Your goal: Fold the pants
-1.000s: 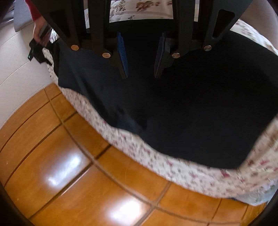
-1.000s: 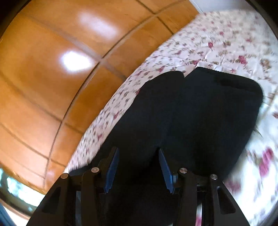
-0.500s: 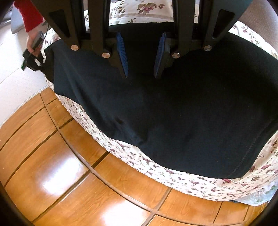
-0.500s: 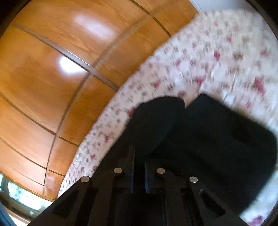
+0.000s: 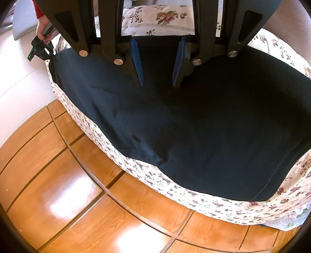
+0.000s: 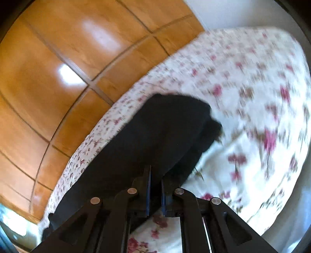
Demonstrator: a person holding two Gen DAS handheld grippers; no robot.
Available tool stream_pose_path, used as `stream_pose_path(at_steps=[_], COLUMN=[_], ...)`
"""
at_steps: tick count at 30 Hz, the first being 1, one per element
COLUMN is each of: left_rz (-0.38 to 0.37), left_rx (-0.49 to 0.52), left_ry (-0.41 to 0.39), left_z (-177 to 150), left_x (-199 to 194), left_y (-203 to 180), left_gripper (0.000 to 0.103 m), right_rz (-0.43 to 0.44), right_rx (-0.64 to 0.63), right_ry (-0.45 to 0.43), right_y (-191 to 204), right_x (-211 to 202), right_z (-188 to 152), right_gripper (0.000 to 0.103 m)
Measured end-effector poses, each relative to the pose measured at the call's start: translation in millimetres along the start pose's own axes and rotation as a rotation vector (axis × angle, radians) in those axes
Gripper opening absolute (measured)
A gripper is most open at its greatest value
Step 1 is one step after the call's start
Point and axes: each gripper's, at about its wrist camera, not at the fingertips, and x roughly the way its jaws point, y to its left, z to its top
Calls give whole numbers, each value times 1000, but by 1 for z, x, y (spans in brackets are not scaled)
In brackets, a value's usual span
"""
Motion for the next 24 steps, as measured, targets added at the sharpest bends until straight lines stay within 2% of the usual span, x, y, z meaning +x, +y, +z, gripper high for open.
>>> stream_pose_path(at_steps=[4, 6, 8, 11, 13, 14, 16, 19, 24], left_rz=[5, 8, 12, 1, 1, 3, 5, 11, 56], left_rx=[0, 6, 9, 19, 43, 56, 73, 81, 120], left_ry=[-2, -4, -4, -18, -35, -45, -62, -74, -75], left_z=[0, 1, 1, 6, 12, 15, 22, 35, 54], left_x=[2, 3, 2, -1, -2, -2, -1, 6, 22], left_y=[-3, -6, -8, -12, -16, -19, -22, -26, -27], left_gripper=[31, 31, 31, 31, 31, 31, 31, 31, 31], right_rz=[-27, -66, -158, -179, -156, -112, 9, 186, 357], right_rx=[4, -8, -34, -109, -220, -273, -359, -475, -719], right_ry=[-12, -21, -101, -211, -226, -204, -104, 90, 307], right_y=[3, 9, 20, 44, 74, 90, 124, 185, 297], right_x=[-3, -9, -28, -55, -62, -60, -47, -12, 44], right_z=[-1, 0, -2, -5, -10, -14, -26, -57, -128], right_gripper=[9, 14, 30, 33, 33, 33, 33, 33, 33])
